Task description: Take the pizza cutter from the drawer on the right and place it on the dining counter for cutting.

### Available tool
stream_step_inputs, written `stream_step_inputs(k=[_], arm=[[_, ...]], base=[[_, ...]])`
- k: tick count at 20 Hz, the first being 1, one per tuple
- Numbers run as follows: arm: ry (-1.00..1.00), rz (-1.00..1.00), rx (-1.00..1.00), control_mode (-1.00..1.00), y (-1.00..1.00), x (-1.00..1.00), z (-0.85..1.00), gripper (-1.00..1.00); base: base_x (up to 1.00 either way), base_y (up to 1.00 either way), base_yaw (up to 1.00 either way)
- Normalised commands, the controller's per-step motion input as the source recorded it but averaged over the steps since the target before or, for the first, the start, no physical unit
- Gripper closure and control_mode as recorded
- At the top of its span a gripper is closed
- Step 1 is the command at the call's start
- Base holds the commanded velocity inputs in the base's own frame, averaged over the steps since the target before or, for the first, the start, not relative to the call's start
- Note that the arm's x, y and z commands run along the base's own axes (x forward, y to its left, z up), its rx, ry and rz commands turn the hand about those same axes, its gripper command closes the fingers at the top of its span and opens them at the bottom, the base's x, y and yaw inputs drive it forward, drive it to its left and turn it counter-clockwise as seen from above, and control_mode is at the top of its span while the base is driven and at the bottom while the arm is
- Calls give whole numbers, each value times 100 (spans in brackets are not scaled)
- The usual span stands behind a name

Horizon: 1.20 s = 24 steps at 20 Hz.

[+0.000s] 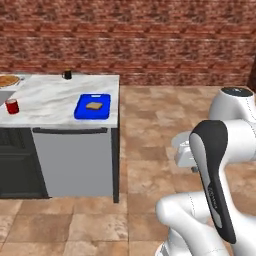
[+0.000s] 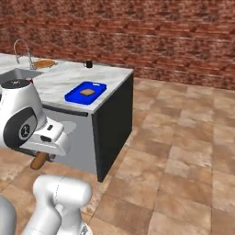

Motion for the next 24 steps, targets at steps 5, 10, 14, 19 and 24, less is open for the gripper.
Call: stream_step_inputs(k=[5,10,14,19,24], arm=[[0,0,0,100,0,0,0,100],[0,0,0,100,0,0,0,100],[0,0,0,100,0,0,0,100],[0,0,0,100,0,0,0,100],[0,0,0,100,0,0,0,100]], base=[[3,-72,48],[28,-76,41],[29,-100,43],[50,-100,32],[49,-100,30]])
